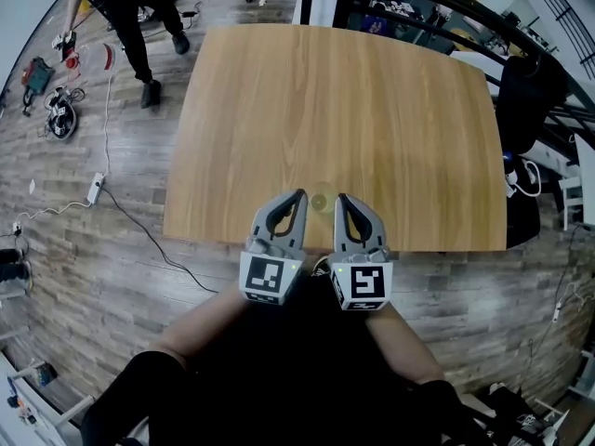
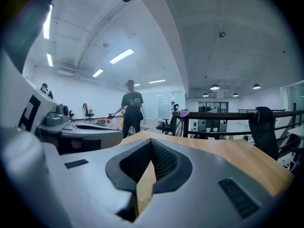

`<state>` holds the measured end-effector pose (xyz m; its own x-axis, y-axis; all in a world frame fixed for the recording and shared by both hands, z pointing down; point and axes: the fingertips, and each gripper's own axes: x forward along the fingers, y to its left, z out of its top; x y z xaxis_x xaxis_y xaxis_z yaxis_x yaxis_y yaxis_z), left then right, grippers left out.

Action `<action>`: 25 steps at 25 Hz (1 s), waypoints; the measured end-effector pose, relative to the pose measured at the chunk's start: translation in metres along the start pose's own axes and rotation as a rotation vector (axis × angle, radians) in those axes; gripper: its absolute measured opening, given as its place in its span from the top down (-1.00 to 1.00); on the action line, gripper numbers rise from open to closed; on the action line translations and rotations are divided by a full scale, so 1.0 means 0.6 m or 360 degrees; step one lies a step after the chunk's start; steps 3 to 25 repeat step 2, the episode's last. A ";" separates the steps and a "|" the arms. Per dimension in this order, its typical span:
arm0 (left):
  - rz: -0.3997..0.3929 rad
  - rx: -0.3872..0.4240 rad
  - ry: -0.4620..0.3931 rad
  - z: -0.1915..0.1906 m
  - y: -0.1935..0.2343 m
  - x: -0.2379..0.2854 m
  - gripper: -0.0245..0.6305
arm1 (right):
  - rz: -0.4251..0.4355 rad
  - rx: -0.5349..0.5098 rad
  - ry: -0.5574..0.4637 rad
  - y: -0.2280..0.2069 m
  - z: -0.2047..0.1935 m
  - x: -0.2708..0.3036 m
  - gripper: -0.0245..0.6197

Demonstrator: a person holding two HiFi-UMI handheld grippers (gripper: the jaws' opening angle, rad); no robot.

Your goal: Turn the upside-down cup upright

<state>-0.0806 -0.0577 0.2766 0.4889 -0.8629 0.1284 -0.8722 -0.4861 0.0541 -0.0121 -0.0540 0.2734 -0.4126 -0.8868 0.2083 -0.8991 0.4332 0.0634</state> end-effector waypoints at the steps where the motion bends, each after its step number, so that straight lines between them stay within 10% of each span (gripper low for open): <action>1: 0.0005 -0.0003 -0.0001 0.000 0.002 0.000 0.91 | 0.0000 -0.0003 -0.0003 0.000 0.000 0.001 0.88; 25: 0.0009 -0.0005 -0.0003 -0.001 0.004 0.001 0.91 | 0.0000 -0.0006 -0.0006 0.000 0.000 0.002 0.88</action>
